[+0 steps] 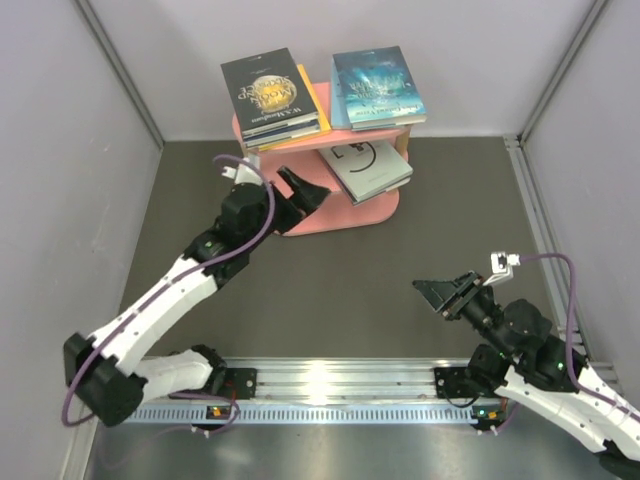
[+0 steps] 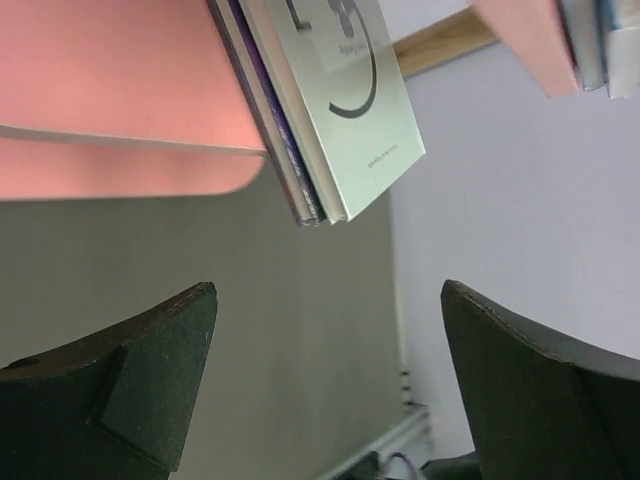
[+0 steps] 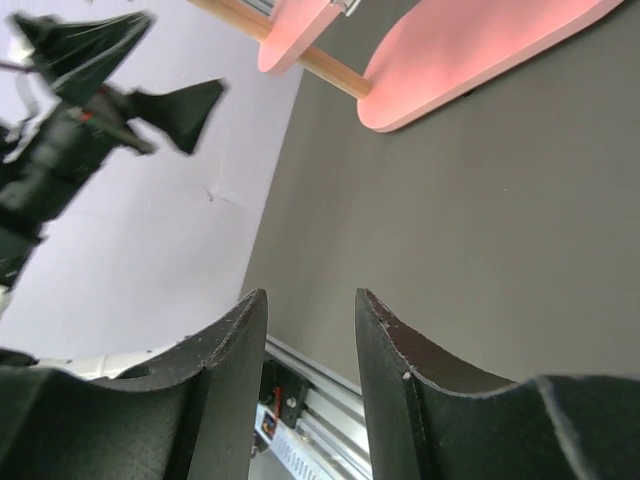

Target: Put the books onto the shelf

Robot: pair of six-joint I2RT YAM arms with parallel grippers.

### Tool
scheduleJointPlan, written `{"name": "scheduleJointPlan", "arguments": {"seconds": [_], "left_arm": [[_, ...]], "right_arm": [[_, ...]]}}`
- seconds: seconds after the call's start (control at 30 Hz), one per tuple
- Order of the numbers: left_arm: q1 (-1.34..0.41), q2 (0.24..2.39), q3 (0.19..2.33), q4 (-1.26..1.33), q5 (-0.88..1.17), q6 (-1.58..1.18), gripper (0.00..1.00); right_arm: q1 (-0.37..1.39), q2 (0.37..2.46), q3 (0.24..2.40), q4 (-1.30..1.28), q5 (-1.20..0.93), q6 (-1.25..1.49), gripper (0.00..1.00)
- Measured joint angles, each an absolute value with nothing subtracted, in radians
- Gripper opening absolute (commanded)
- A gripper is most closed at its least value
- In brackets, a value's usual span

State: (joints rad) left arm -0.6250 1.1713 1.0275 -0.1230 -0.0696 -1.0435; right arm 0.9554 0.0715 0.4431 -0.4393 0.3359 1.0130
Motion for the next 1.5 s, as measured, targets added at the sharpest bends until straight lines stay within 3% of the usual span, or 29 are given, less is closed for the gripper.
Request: {"name": "scheduleJointPlan", "arguments": {"seconds": [0.23,0.43,0.63,0.83,0.87,1.0,1.2,1.37,1.43,1.5], "left_arm": [[-0.623,0.849,0.957,-0.374,-0.273,-0.844,0.99],[-0.622,0.623,0.643,-0.448,-0.572,-0.747,0.99],[-0.622,0.562,0.35,-0.34,-0.751,-0.61,0.99],[-0.616,0.69,0.251,0.08,-0.883,-0.356,0.99],[-0.614,0.719,0.231,0.158,-0.89,-0.313,0.99],[-0.554,0.902,0.142,0.49,-0.907,-0.155,0.99],[-0.342,1.163,0.144,0.693,-0.796,-0.141,0.99],[-0.235,1.29,0.159,0.84,-0.672,-0.128,0.99],[-0.171,1.324,0.168,0.902,-0.607,-0.131,0.99],[-0.122,1.35,0.176,0.947,-0.545,-0.129,0.99]], "right_arm": [[0.955,0.123,0.487,-0.466,0.334,0.96,0.45],[0.955,0.162,0.487,-0.465,0.297,0.937,0.47],[0.955,0.186,0.487,-0.464,0.255,0.917,0.49],[0.955,0.177,0.486,-0.474,0.25,0.901,0.56],[0.955,0.176,0.486,-0.476,0.25,0.899,0.64],[0.955,0.179,0.487,-0.483,0.249,0.891,0.78],[0.955,0.207,0.495,-0.496,0.24,0.849,0.86],[0.955,0.221,0.511,-0.506,0.242,0.8,0.9],[0.955,0.229,0.513,-0.505,0.244,0.786,1.0],[0.955,0.245,0.513,-0.503,0.248,0.77,1.0]]}}
